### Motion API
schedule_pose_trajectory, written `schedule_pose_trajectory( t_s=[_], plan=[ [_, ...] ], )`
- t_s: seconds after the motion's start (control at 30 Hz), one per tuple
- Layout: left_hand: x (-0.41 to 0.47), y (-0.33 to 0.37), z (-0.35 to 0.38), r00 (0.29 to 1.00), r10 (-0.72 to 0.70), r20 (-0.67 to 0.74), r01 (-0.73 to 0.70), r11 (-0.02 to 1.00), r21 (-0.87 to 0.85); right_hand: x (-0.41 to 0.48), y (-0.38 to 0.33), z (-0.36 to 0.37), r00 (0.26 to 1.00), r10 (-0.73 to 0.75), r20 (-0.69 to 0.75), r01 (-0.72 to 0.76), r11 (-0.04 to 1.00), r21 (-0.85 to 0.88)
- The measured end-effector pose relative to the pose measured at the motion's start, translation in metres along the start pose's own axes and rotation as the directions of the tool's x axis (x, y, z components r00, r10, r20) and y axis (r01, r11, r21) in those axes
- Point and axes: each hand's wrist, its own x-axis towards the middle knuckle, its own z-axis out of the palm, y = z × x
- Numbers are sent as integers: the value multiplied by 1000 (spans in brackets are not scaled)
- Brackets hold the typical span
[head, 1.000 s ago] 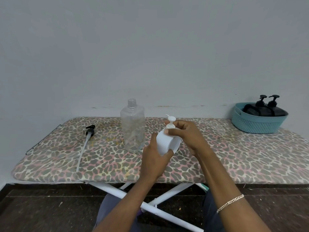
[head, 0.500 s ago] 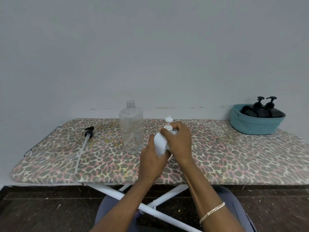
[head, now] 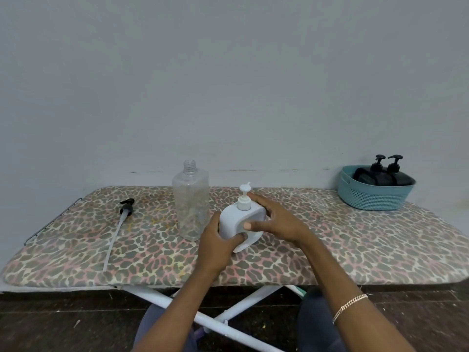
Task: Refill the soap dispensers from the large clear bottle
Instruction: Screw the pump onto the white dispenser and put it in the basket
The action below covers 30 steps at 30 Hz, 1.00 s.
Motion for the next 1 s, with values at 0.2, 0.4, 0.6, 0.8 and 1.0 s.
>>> schedule_pose_trajectory(
  t_s=[0.2,0.4,0.6,0.8,1.0],
  plan=[
    [6,1,-8,996,-25,82,31,997,-74,-10,-13,-25,1000,1,-13,-3,990,-138],
    [15,9,-3,984,-47,172,65,993,-102,-24,-25,-53,999,13,-34,-22,967,-253],
    [46,36,30,953,39,299,-24,998,-54,-40,-26,-91,986,9,-166,-70,929,-365],
    [90,69,90,890,109,444,-90,994,-62,-55,-29,-154,946,-6,-325,-140,893,-427],
    [140,110,156,894,132,429,-133,991,-28,-54,-31,-222,858,-53,-511,-201,881,-429]
  ],
)
